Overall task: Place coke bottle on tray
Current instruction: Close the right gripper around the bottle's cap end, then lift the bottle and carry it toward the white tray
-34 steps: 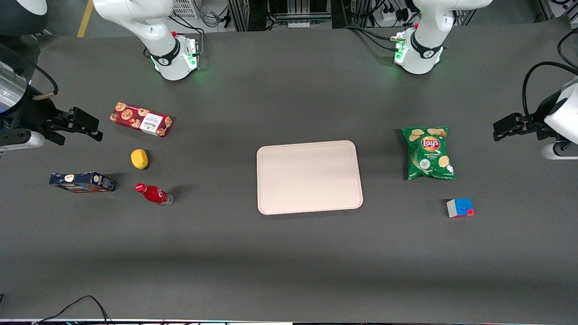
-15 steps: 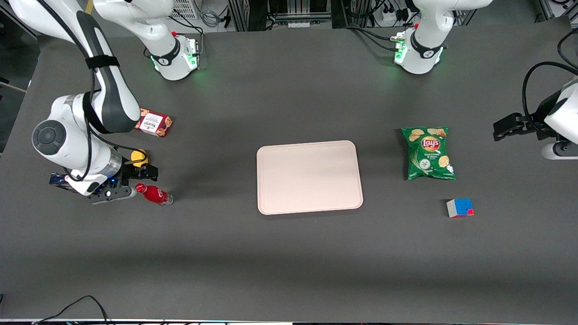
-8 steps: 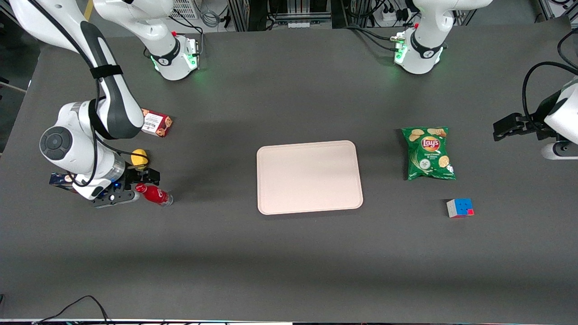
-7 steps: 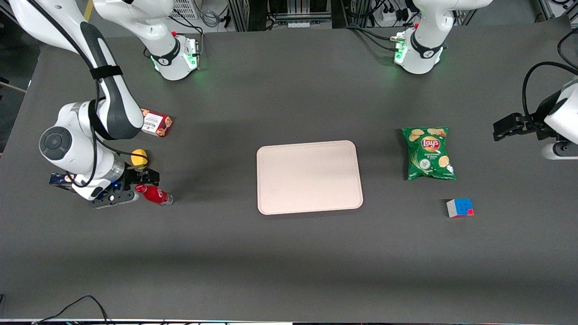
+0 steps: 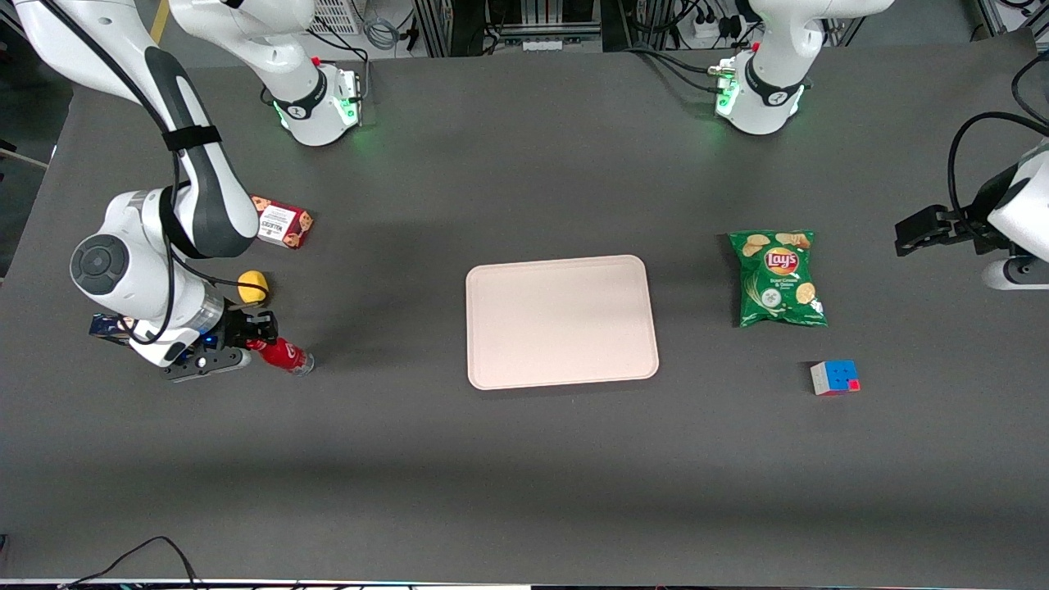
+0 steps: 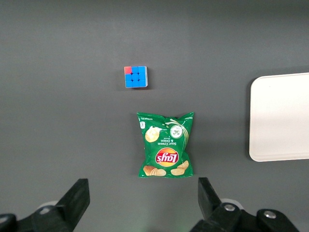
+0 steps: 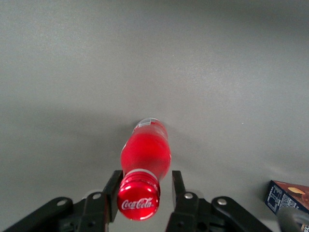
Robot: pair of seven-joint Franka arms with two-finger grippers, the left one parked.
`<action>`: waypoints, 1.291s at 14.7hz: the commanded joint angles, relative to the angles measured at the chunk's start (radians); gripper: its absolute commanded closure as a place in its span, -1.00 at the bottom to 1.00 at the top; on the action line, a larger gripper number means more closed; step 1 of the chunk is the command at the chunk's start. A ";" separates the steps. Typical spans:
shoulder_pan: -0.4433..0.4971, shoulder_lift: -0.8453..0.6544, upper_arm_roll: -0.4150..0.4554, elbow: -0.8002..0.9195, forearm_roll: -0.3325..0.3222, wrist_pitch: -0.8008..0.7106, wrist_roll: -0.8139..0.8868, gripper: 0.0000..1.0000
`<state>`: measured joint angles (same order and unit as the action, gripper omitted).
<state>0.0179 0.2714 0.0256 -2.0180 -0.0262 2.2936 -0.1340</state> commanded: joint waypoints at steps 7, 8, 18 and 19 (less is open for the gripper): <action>0.008 -0.098 0.014 0.083 -0.004 -0.170 0.023 1.00; 0.013 -0.118 0.017 0.122 -0.003 -0.242 0.033 1.00; 0.077 -0.056 0.353 0.583 -0.003 -0.704 0.622 1.00; 0.105 -0.005 0.375 0.616 -0.004 -0.697 0.716 1.00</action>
<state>0.0627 0.1251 0.3444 -1.5290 -0.0237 1.6151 0.3558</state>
